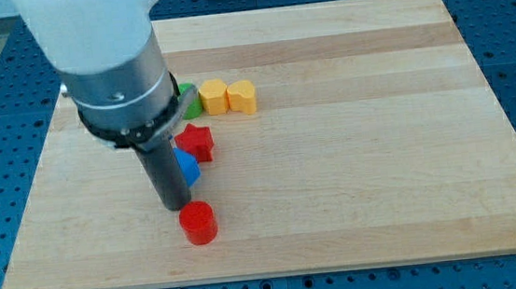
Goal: Push the red circle into the red star
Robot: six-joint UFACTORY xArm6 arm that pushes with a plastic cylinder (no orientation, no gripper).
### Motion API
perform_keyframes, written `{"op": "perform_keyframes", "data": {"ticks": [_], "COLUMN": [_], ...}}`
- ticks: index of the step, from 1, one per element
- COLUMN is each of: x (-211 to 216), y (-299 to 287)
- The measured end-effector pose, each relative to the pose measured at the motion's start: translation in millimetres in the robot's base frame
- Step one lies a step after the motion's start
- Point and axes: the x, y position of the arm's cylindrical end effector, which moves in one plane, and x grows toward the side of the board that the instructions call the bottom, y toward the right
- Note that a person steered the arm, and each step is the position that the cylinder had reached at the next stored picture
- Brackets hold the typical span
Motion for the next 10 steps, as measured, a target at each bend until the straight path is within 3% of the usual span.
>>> {"op": "perform_keyframes", "data": {"ticks": [3, 5, 6, 8, 9, 10], "x": [-1.1, 63.5, 75.8, 71.8, 12.2, 11.9], "y": [-13.3, -42.4, 6.0, 35.4, 35.4, 35.4]}}
